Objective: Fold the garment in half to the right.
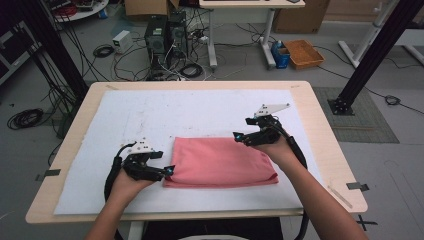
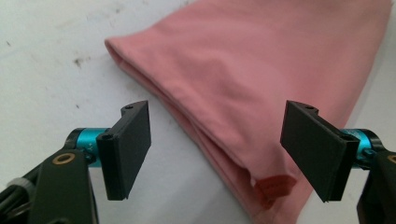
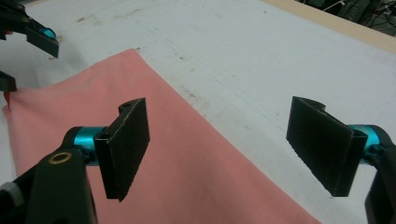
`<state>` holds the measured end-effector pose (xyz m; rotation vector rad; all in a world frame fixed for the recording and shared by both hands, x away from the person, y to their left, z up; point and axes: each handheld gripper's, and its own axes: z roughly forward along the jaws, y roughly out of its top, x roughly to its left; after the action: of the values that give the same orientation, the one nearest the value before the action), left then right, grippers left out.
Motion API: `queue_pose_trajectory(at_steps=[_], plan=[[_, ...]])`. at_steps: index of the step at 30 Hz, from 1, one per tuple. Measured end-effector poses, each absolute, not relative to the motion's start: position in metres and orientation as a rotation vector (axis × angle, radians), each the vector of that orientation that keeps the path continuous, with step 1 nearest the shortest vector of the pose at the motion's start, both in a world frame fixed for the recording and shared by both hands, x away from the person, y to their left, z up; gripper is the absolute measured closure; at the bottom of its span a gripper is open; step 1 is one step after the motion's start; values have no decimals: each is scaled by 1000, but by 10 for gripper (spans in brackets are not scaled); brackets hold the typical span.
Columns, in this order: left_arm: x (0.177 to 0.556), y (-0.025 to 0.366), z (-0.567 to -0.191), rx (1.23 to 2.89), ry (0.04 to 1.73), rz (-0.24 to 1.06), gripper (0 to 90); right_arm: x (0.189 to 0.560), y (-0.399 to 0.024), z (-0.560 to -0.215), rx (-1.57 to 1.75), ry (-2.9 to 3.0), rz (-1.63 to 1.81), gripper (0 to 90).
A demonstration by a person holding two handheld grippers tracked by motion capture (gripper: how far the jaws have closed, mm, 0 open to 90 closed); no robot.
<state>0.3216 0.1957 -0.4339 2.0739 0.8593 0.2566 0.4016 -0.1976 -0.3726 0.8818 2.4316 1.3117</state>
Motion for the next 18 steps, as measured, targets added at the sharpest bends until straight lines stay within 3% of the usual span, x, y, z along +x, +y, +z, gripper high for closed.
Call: queue_pose_trajectory(at_steps=[18], plan=[[306,192,-449,2102,922,271,362,416,-161,-375,816,2487,1298,212]])
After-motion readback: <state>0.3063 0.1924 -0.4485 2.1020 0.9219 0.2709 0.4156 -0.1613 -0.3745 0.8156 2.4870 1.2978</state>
